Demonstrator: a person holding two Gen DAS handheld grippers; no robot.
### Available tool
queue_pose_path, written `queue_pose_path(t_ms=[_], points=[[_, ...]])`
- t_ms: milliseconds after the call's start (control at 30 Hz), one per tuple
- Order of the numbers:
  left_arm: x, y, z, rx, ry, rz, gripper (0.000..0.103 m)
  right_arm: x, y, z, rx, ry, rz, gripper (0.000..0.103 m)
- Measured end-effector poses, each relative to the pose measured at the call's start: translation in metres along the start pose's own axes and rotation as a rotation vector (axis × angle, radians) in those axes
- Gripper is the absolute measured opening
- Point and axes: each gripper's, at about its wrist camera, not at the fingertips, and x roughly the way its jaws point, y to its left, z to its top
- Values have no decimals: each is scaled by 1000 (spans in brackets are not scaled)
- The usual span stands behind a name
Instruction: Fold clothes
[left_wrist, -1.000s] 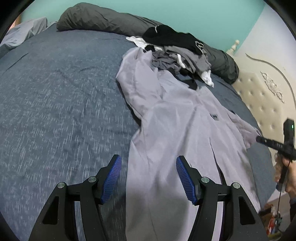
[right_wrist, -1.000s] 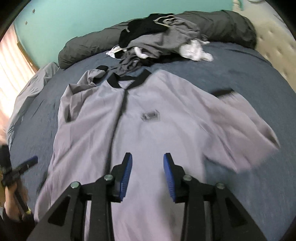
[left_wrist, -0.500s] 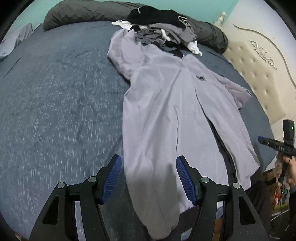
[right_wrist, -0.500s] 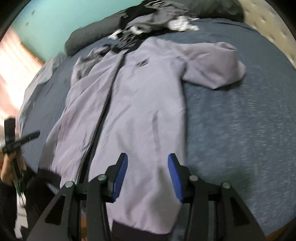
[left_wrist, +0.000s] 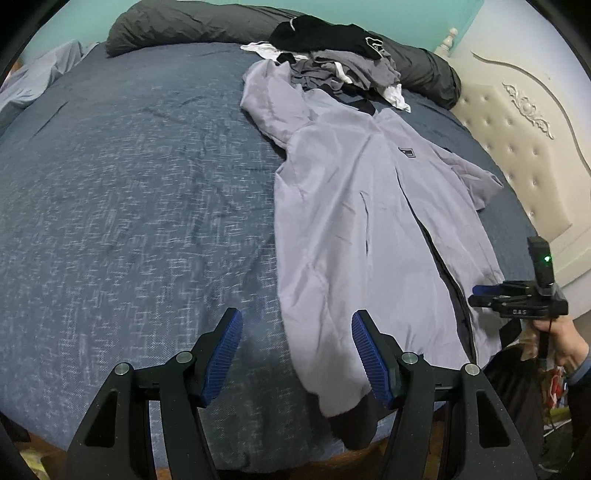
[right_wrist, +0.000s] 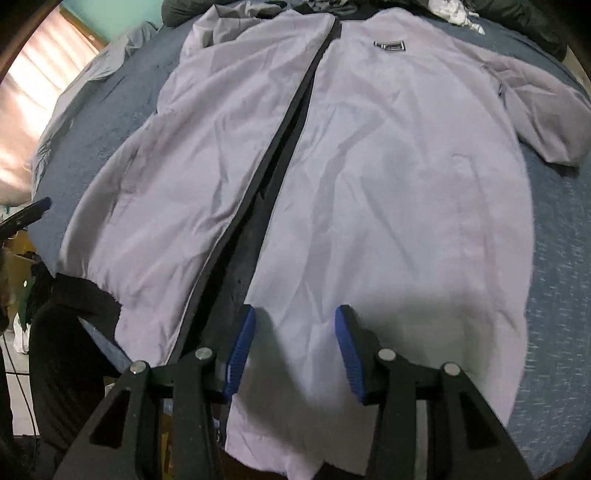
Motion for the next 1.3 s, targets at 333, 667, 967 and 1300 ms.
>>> queue_pose_path(t_ms=[333,667,967,1300], points=[[-6,9,-6,-16,-5,-2,66,-27,-8,5,98,-116,181,2],[-10,8,-8,-18,-15,-17,66,-11,13,14,11,-3,31,41],[-11,2,-10,-6,-13,-32,66,23,16,4,9,32,-26,16],[-9,2,-7,-17,-10,-45,66,-22,-1,24,137,-119,161,8]])
